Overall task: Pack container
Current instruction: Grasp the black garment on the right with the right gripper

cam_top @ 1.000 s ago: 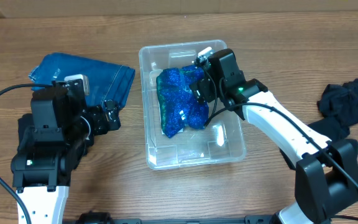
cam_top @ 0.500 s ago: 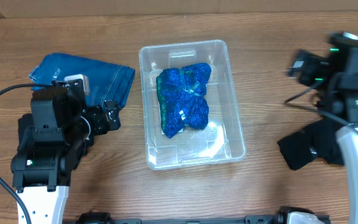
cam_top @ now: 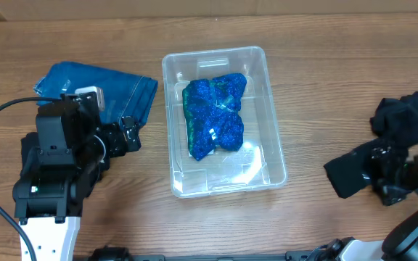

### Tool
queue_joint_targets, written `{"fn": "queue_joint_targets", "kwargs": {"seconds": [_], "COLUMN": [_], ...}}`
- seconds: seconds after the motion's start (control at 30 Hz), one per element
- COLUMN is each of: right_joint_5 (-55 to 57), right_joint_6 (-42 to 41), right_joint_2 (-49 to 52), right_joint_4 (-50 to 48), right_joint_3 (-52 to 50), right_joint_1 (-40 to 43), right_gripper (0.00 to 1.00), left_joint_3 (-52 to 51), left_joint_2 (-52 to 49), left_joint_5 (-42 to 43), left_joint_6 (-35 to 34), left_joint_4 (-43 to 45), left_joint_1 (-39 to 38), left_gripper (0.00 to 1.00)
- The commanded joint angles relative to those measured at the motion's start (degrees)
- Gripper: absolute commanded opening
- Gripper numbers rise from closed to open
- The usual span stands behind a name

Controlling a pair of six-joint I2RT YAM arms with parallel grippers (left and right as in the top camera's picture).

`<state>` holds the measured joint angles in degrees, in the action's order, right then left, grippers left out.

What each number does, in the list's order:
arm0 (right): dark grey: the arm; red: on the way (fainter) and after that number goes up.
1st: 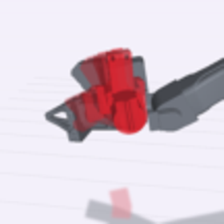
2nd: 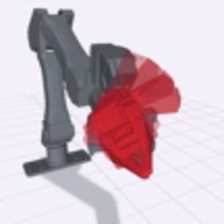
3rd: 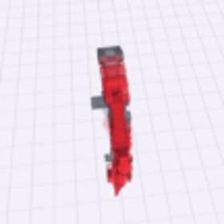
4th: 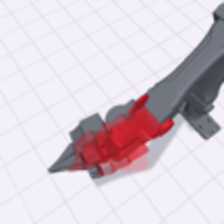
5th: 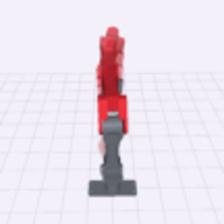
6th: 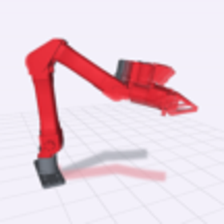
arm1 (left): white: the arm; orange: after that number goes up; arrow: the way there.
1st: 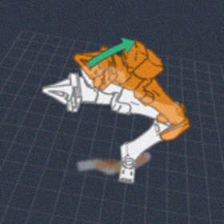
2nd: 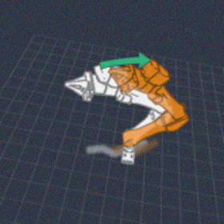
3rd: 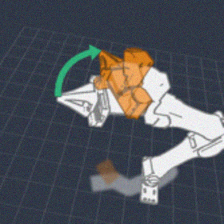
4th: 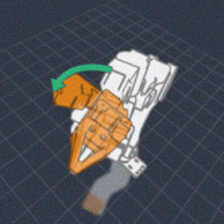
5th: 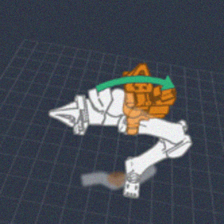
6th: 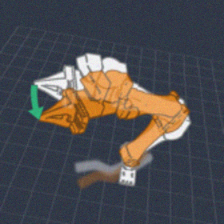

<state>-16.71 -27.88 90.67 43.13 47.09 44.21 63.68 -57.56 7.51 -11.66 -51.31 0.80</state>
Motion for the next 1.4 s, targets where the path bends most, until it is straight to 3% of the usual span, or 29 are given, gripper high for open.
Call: {"fn": "queue_joint_targets", "kwargs": {"seconds": [0.0, 0.07, 0.1, 0.13, 0.17, 0.2, 0.23, 0.3, 0.47, 0.53, 0.67, 0.77, 0.87, 0.97, 1.1, 1.23, 1.3, 1.37], "right_joint_5": [-1.4, -1.6, -2.6, -4.1, -7.0, -12.5, -17.5, -25.4, -29.0, -29.2, -26.2, -15.9, -10.8, -10.1, -8.3, -4.9, 5.0, 7.5], "right_joint_6": [-2.4, -2.4, -2.3, -2.1, -2.1, -1.2, 0.2, 4.1, 13.9, 18.5, 22.4, 28.4, 28.4, 28.4, 36.2, 62.3, 69.3, 75.1], "right_joint_2": [-0.3, -0.3, -0.3, -0.3, -0.3, -0.3, -0.3, -1.2, -13.0, -18.9, -21.2, -18.5, -12.1, -5.5, -2.9, -2.9, -2.9, -2.9], "right_joint_4": [-5.0, -7.3, -8.9, -10.4, -12.7, -15.8, -18.2, -20.3, -15.0, -12.4, -9.3, -0.3, 6.9, 8.1, 8.2, 14.7, 15.0, 14.1], "right_joint_3": [-4.3, -5.3, -5.4, -5.4, -5.4, -5.4, -5.3, -3.8, 5.9, 13.8, 20.6, 20.6, 20.5, 20.5, 20.5, 20.5, 20.5, 20.5], "right_joint_1": [0.2, 0.2, 0.1, 0.1, 0.1, 0.1, 0.1, -0.6, -12.0, -22.1, -41.0, -58.2, -68.8, -73.8, -75.4, -75.5, -76.5, -77.5], "right_gripper": [0.99, 0.89, 0.77, 0.45, 0.33, 0.13, 0.04, 0.04, 0.04, 0.04, 0.04, 0.04, 0.04, 0.04, 0.04, 0.04, 0.04, 0.04], "left_joint_3": [1.4, 1.4, 1.4, 1.4, 1.4, 1.4, 1.4, 1.4, 1.4, 1.4, 1.4, 1.4, 1.4, 1.4, 1.4, 1.4, 1.4, 1.4], "left_joint_2": [-0.2, -0.2, -0.2, -0.2, -0.2, -0.2, -0.2, -0.2, -0.2, -0.2, -0.2, -0.2, -0.2, -0.2, -0.2, -0.2, -0.2, -0.2], "left_joint_5": [0.0, 0.0, 0.0, 0.0, 0.0, 0.0, 0.0, 0.0, 0.0, 0.0, 0.0, 0.0, 0.0, 0.0, 0.0, 0.0, 0.0, 0.0], "left_joint_6": [0.9, 0.9, 0.9, 0.9, 0.9, 0.9, 0.9, 0.9, 0.9, 0.9, 0.9, 0.9, 0.9, 0.9, 0.9, 0.9, 0.9, 0.9], "left_joint_4": [0.1, 0.1, 0.1, 0.1, 0.1, 0.1, 0.1, 0.1, 0.1, 0.1, 0.1, 0.1, 0.1, 0.1, 0.1, 0.1, 0.1, 0.1], "left_joint_1": [0.3, 0.3, 0.3, 0.3, 0.3, 0.3, 0.3, 0.3, 0.3, 0.3, 0.3, 0.3, 0.3, 0.3, 0.3, 0.3, 0.3, 0.3], "left_gripper": [1.0, 1.0, 1.0, 1.0, 1.0, 1.0, 1.0, 1.0, 1.0, 1.0, 1.0, 1.0, 1.0, 1.0, 1.0, 1.0, 1.0, 1.0]}}
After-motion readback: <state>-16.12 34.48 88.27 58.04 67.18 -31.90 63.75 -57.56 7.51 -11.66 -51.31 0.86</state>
